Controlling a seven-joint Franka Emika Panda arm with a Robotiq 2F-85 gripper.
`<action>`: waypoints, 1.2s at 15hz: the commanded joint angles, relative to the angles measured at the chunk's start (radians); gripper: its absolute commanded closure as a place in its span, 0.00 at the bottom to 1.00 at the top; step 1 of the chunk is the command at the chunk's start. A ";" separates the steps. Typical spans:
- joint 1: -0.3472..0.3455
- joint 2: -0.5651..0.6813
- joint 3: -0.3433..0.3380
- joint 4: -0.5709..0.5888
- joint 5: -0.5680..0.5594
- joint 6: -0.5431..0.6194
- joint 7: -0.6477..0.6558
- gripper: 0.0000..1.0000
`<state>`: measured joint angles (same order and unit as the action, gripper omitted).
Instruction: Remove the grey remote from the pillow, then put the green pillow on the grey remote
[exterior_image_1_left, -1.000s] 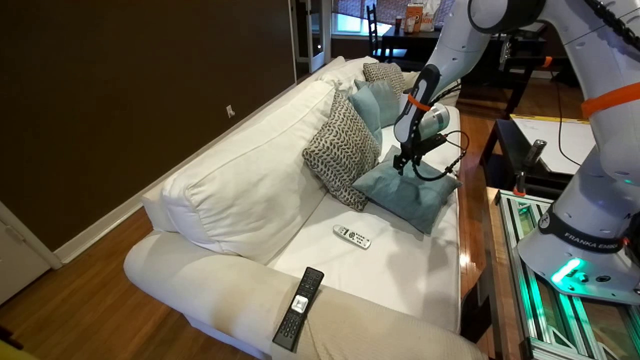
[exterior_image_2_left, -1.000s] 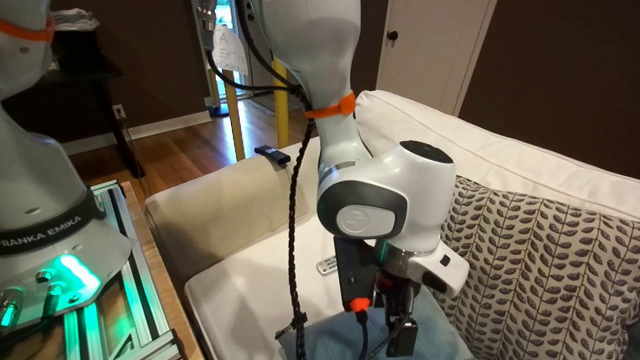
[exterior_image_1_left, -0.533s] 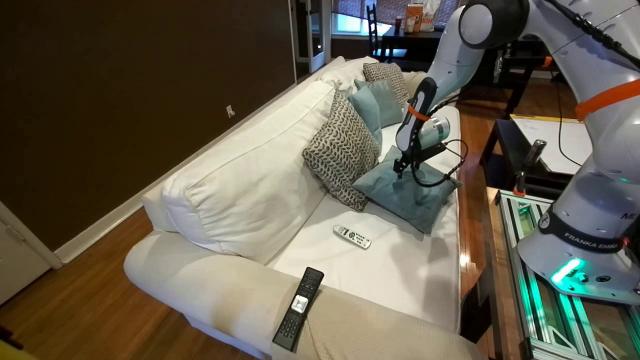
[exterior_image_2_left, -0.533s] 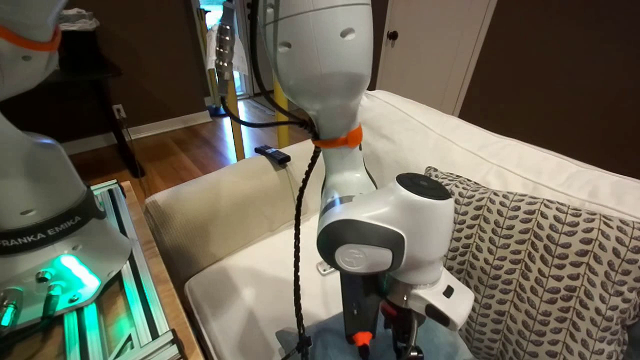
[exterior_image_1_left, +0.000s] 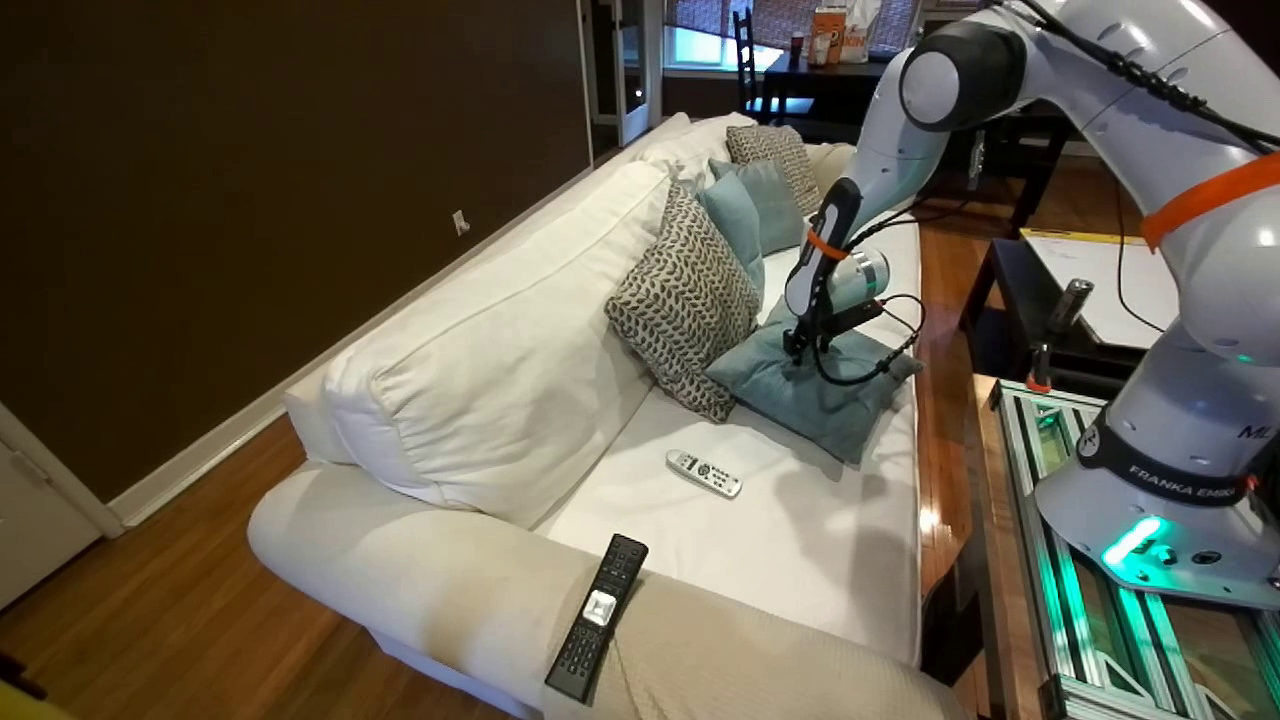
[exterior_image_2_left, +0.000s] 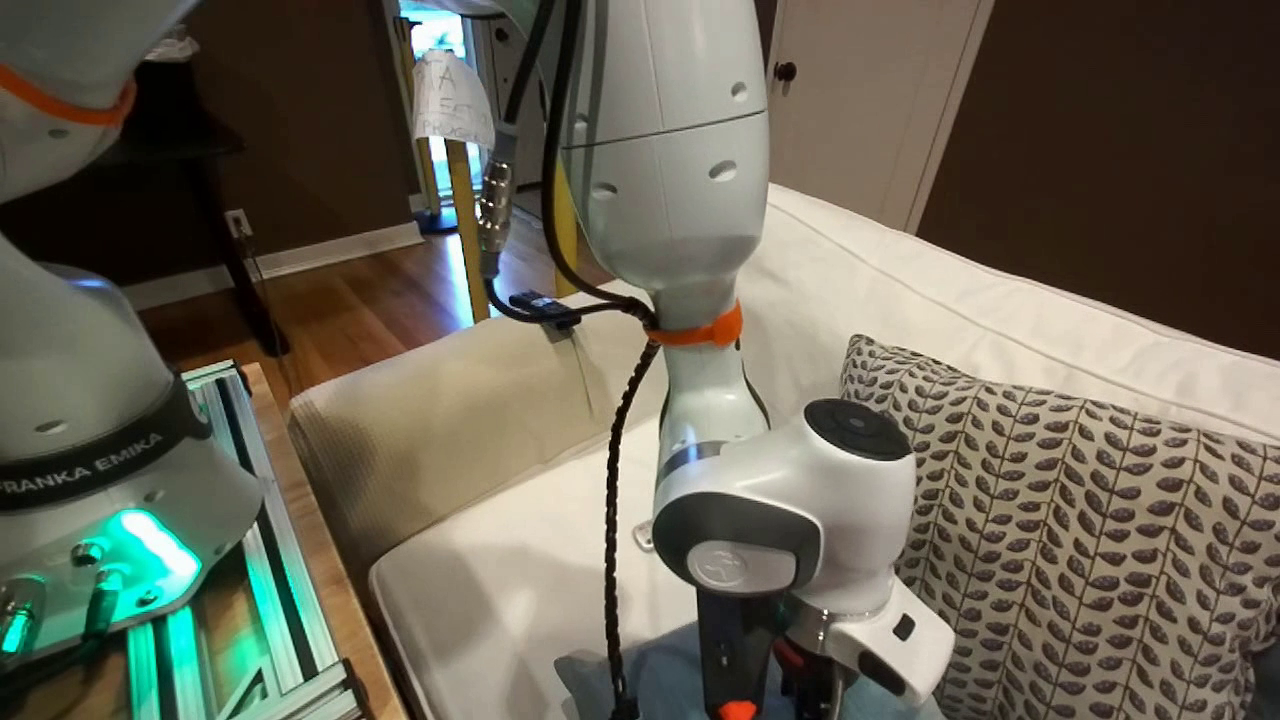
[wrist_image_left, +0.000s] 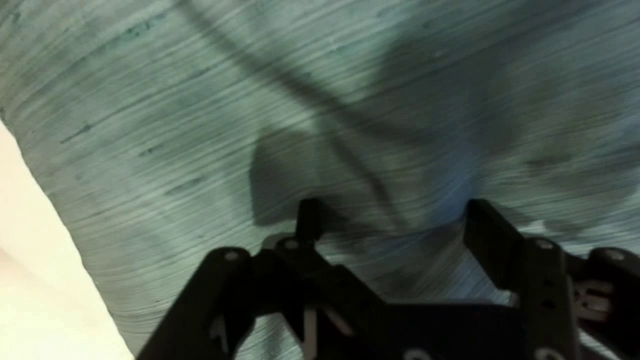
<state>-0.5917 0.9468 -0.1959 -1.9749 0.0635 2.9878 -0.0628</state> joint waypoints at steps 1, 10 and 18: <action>-0.031 0.062 0.028 0.070 0.019 -0.012 0.001 0.56; -0.073 0.038 0.074 0.089 0.023 -0.089 -0.016 1.00; -0.059 -0.133 0.086 0.028 0.066 -0.314 -0.010 0.99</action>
<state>-0.6533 0.8930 -0.1363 -1.8997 0.0830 2.7470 -0.0656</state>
